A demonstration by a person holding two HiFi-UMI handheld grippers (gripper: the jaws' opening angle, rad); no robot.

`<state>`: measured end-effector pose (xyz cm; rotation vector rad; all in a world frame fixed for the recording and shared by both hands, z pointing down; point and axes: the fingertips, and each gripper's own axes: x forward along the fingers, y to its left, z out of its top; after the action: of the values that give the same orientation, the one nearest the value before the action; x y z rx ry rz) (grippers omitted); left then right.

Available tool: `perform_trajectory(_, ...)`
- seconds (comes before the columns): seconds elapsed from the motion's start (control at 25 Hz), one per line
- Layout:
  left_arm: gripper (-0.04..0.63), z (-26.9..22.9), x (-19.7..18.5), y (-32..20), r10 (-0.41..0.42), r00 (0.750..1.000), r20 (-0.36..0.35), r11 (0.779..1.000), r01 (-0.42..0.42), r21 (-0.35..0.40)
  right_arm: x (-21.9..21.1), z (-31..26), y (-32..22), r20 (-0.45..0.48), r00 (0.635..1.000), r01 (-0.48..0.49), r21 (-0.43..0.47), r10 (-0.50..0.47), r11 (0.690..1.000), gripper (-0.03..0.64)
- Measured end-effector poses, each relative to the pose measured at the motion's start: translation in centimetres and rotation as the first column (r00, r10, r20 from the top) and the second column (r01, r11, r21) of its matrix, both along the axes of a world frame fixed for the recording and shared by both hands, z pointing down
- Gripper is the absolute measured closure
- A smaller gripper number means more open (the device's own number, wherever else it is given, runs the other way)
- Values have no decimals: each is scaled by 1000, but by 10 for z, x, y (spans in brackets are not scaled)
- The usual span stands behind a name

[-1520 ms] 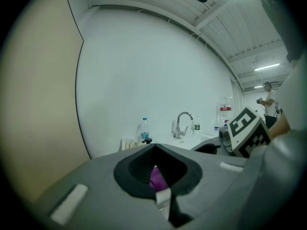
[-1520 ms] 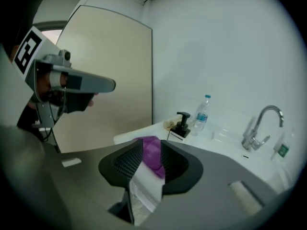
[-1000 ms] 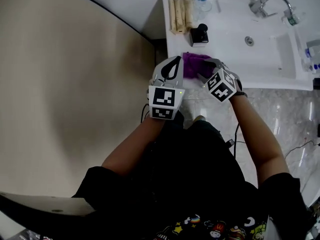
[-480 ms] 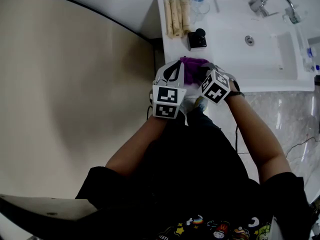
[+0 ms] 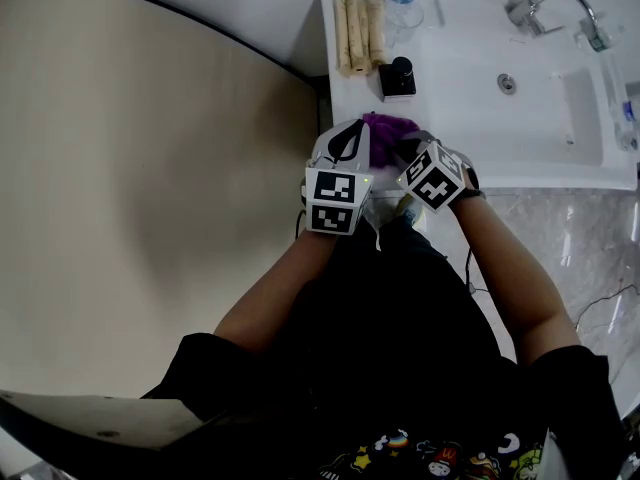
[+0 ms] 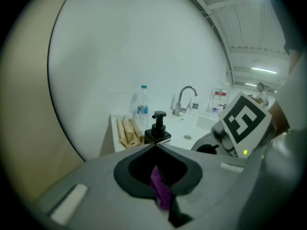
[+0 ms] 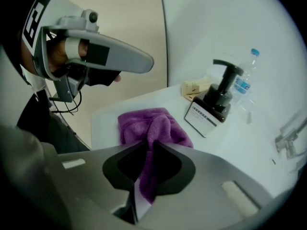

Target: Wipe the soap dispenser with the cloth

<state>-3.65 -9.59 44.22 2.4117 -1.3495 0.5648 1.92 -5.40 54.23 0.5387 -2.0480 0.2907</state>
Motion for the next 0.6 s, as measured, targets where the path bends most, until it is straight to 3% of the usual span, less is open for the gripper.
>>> perform_trajectory(0.16, 595, -5, -2, -2, -3, 1000, -3, 1000, 3, 2, 6, -24, -10, 113, 986, -122, 24, 118, 992, 558)
perform_trajectory(0.32, 595, -12, -3, -8, -6, 1000, -11, 1000, 6, 5, 18, -64, -31, 245, 941, -255, 57, 234, 965, 558)
perform_trajectory(0.6, 595, -21, 0, -16, 5, 1000, -14, 1000, -4, 23, 39, -150, -66, 397, 873, -369, 158, 283, 916, 558)
